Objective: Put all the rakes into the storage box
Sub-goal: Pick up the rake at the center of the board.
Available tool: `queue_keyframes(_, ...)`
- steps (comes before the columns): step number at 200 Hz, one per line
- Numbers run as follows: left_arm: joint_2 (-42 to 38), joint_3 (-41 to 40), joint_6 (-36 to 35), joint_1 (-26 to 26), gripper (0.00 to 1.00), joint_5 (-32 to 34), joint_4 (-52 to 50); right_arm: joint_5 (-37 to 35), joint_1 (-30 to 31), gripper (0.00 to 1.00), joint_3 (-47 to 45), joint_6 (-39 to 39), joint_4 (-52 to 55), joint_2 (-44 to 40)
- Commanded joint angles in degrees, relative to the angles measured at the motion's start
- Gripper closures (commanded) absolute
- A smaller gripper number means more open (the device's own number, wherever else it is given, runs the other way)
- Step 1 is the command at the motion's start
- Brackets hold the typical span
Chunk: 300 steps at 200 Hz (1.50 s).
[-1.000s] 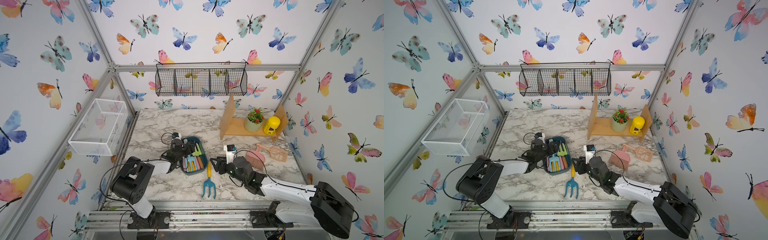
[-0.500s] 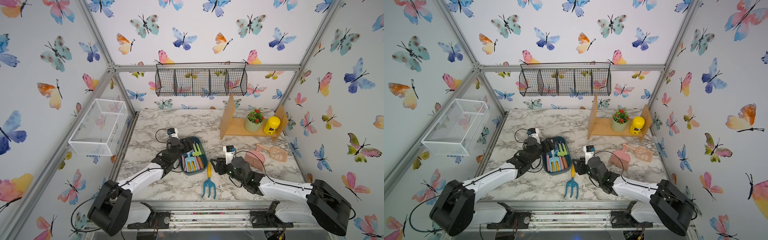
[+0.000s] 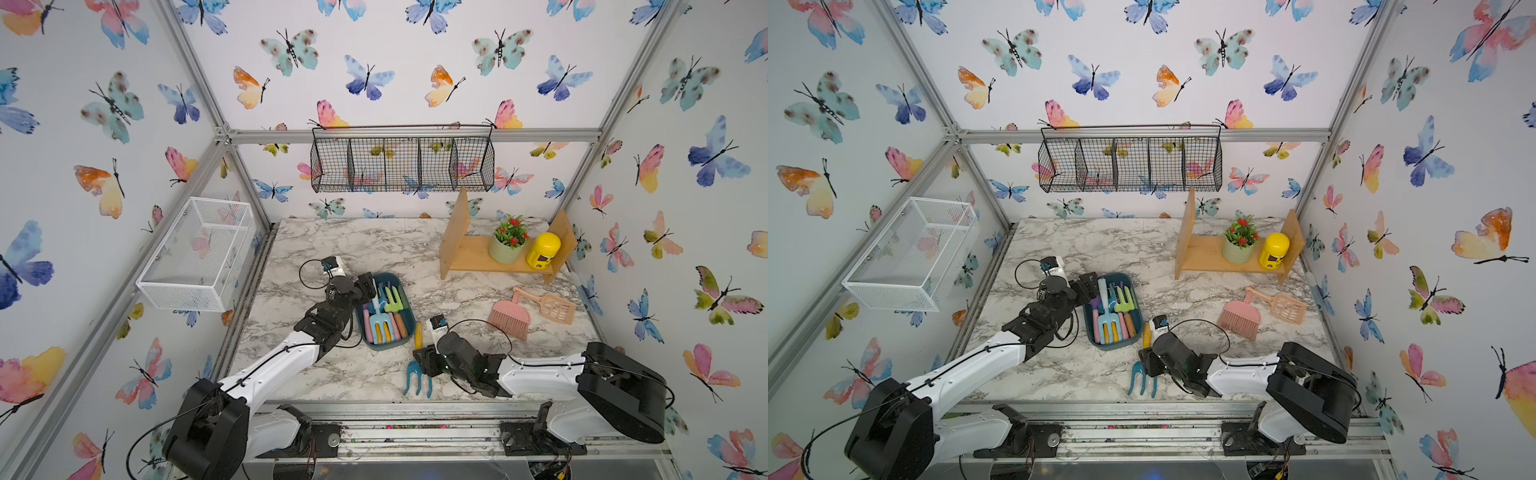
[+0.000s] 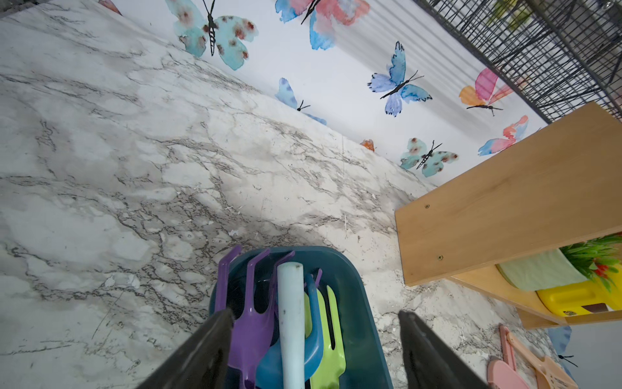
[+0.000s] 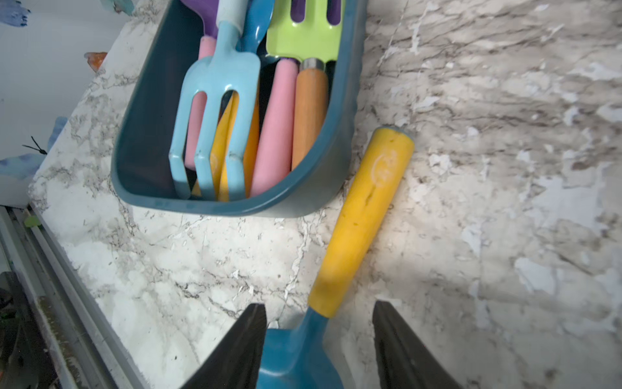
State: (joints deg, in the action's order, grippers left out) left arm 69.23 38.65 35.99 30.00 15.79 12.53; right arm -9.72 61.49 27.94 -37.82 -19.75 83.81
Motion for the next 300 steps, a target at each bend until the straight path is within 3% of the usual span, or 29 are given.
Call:
queue_keyframes(1,0.2,-0.2,-0.6,0.0,0.19,1.1,0.0,-4.3,1.0,0.44,3.0,0.7,3.3,2.3)
queue_keyframes(63,-0.9,-0.6,-0.9,0.0,0.19,1.1,0.1,-19.4,6.5,0.49,15.2,-0.8,18.7,14.3)
queue_keyframes(103,-1.0,-0.6,-1.1,0.0,0.19,0.5,0.4,-24.0,6.7,0.74,15.3,-4.0,21.5,14.1)
queue_keyframes(130,0.0,-0.2,-1.8,-0.1,0.18,-2.5,1.4,-25.7,6.6,0.82,13.6,-4.2,21.4,10.8)
queue_keyframes(176,5.3,1.1,-2.6,0.0,0.13,-17.4,6.8,-30.9,6.6,0.83,9.2,-4.1,20.1,1.3)
queue_keyframes(215,11.8,1.6,-0.9,1.0,0.12,-30.2,14.3,-28.2,6.5,0.82,1.9,0.3,11.0,-11.1)
queue_keyframes(249,16.6,4.3,-2.4,5.2,0.12,-34.5,16.6,-24.8,6.4,0.81,0.1,4.1,8.2,-16.5)
queue_keyframes(300,21.1,7.3,-2.7,9.3,0.13,-37.9,18.2,-23.9,6.3,0.81,2.1,6.0,6.8,-15.1)
